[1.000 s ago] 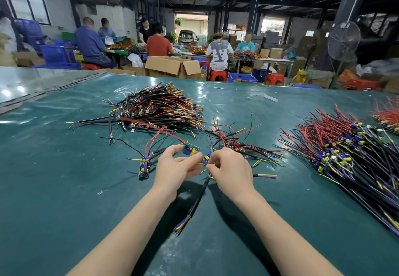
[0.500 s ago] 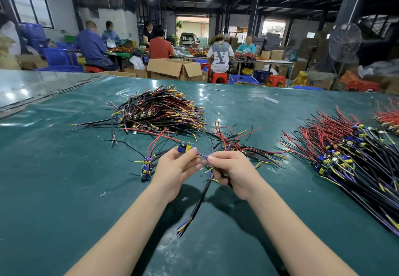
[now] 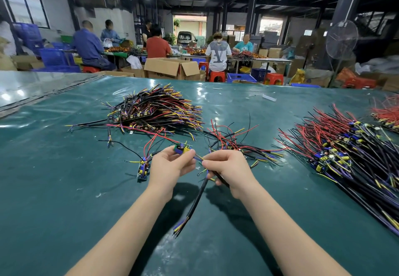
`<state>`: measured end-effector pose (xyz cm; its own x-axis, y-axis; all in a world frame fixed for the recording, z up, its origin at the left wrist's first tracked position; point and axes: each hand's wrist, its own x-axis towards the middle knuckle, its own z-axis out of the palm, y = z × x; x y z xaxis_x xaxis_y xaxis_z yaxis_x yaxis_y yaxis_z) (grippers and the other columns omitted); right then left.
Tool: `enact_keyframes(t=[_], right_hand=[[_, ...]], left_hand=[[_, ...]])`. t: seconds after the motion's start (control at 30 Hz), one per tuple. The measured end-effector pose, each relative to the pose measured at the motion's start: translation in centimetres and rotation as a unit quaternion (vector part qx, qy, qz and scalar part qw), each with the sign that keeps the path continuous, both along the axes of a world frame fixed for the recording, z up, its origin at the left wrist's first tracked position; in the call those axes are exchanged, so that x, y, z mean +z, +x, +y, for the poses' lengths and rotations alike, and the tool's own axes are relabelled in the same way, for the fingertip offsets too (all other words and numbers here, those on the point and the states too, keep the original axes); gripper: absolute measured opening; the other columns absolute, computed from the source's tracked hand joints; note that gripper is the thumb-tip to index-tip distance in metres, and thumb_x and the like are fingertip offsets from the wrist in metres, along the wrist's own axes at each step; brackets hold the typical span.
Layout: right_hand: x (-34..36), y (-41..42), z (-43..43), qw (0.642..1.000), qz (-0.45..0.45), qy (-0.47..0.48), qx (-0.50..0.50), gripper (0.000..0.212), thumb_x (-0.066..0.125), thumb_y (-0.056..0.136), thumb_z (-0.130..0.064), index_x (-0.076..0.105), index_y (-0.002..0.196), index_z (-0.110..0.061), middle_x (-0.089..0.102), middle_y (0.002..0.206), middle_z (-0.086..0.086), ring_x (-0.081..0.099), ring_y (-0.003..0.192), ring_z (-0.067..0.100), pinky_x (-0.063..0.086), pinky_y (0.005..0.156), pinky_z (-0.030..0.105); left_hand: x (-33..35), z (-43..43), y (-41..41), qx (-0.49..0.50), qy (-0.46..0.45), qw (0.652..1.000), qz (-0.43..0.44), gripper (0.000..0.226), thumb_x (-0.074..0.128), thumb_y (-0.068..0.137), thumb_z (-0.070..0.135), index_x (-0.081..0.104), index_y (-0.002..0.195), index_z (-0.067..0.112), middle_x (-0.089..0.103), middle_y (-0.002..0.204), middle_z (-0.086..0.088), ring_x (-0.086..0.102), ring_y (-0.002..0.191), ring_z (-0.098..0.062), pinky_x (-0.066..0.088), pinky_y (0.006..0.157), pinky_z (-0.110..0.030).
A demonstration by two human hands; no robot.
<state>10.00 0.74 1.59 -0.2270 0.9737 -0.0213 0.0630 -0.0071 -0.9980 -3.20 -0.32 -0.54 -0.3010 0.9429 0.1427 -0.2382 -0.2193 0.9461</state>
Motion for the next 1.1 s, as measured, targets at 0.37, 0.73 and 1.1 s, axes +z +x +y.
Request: enact_keyframes(t=[0.37, 0.73, 1.1], right_hand=[[-0.1, -0.3, 0.1, 0.990, 0.100, -0.096, -0.011, 0.015, 0.065, 0.079, -0.003, 0.060, 0.067, -0.010, 0.052, 0.043, -0.005, 0.047, 0.033, 0.006, 0.025, 0.033, 0.011], [-0.6, -0.7, 0.1, 0.971, 0.161, -0.176, -0.007, 0.016, 0.057, 0.087, -0.004, 0.054, 0.073, -0.012, 0.054, 0.046, -0.004, 0.054, 0.036, 0.005, 0.037, 0.033, 0.012], [-0.4, -1.3, 0.0, 0.975, 0.176, -0.130, 0.040, 0.023, 0.052, 0.087, 0.004, 0.049, 0.068, -0.009, 0.046, 0.042, -0.005, 0.041, 0.031, 0.004, 0.017, 0.028, 0.011]], left_hand=[[0.7, 0.0, 0.4, -0.104, -0.068, 0.965, -0.232, 0.016, 0.054, 0.087, 0.000, 0.054, 0.074, 0.009, 0.065, 0.053, 0.001, 0.063, 0.049, -0.005, 0.053, 0.050, -0.016], [1.2, -0.2, -0.3, -0.121, -0.034, 0.978, -0.166, 0.020, 0.052, 0.084, -0.008, 0.054, 0.082, 0.012, 0.067, 0.060, -0.002, 0.067, 0.056, -0.013, 0.058, 0.058, -0.024], [1.5, 0.1, -1.3, -0.052, -0.101, 0.978, -0.174, 0.016, 0.059, 0.088, 0.010, 0.059, 0.072, 0.005, 0.064, 0.051, -0.001, 0.063, 0.046, -0.006, 0.052, 0.047, -0.016]])
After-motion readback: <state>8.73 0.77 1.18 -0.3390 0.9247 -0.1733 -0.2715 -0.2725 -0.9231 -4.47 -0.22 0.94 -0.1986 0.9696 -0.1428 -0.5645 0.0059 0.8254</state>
